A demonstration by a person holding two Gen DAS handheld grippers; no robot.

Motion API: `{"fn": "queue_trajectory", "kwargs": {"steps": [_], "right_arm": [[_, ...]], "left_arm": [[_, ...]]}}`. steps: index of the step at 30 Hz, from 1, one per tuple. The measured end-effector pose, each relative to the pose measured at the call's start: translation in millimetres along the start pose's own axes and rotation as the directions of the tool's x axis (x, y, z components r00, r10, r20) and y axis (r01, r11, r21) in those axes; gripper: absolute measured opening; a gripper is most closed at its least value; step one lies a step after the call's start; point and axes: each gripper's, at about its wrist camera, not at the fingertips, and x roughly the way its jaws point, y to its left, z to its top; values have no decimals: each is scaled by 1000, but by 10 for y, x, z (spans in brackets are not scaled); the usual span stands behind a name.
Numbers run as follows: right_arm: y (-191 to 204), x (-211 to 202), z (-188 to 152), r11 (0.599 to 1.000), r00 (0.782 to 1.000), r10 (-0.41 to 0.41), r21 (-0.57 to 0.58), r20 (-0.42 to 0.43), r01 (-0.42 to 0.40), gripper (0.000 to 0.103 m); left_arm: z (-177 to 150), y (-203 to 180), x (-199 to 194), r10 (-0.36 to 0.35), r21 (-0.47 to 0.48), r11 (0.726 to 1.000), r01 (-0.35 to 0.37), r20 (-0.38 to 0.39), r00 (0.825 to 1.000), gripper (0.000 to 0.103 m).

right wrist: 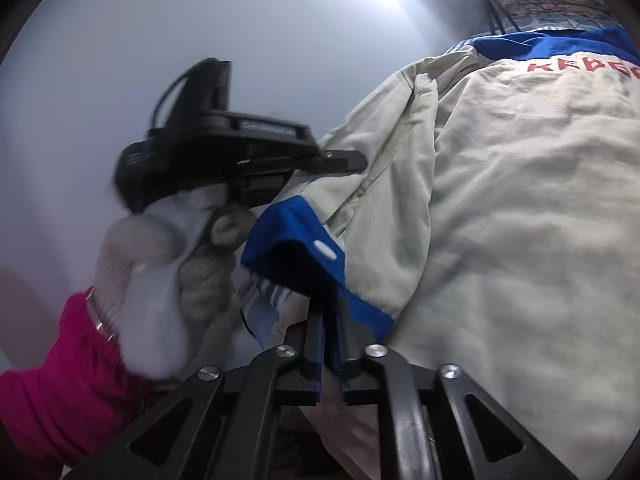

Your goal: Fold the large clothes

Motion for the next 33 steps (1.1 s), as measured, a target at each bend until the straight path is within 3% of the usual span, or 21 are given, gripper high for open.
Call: {"fn": "queue_trajectory", "kwargs": {"steps": [1, 3, 7, 11, 14, 18, 22, 24, 27, 29, 30, 31, 33], "right_arm": [[-29, -90, 16, 1000, 1000, 16, -4, -1, -16, 25], [-117, -292, 87, 999, 999, 34, -8, 19, -34, 34], [-424, -648, 465, 1000, 996, -10, 27, 88, 8, 34], [-773, -733, 1191, 996, 991, -63, 78, 114, 54, 35], [-957, -559, 1721, 990, 986, -111, 96, 123, 100, 35], [-1110, -70, 2346, 988, 994, -63, 143, 84, 51, 39], [-1176, 458, 2676, 984, 997, -67, 165, 33, 61, 53], [-1254, 730, 2777, 976, 997, -83, 200, -3, 82, 53], [-1348, 951, 2831, 967, 992, -123, 223, -27, 126, 50], [-1404, 1049, 2831, 965, 991, -128, 227, -36, 133, 29], [-1409, 1070, 2811, 963, 987, -153, 219, -49, 160, 11], [-1412, 1079, 2788, 959, 980, -187, 206, -65, 196, 3], [-1412, 1023, 2719, 957, 972, -223, 170, -75, 233, 1]], "left_arm": [[17, -33, -58, 3, 25, 1000, -4, 23, 1000, 2], [39, -114, -162, 17, 72, 997, -21, 60, 998, 1], [16, -306, -382, 15, 169, 985, -35, 119, 993, 1], [-92, -466, -416, 25, 261, 964, -58, 128, 991, 1], [-190, -574, -432, 20, 323, 944, -61, 128, 992, 1], [-345, -696, -432, 21, 408, 911, -68, 118, 993, 1], [-555, -777, -425, 22, 490, 869, -72, 107, 994, 1], [-659, -794, -386, 26, 519, 852, -68, 87, 996, 1], [-840, -843, -317, 62, 584, 807, -90, 68, 996, 1], [-935, -926, -318, 57, 623, 778, -79, 56, 997, 1], [-952, -951, -324, 55, 631, 772, -78, 56, 997, 1], [-979, -983, -330, 53, 643, 762, -76, 55, 997, 1], [-1009, -989, -325, 54, 650, 757, -69, 43, 998, 1]]}}
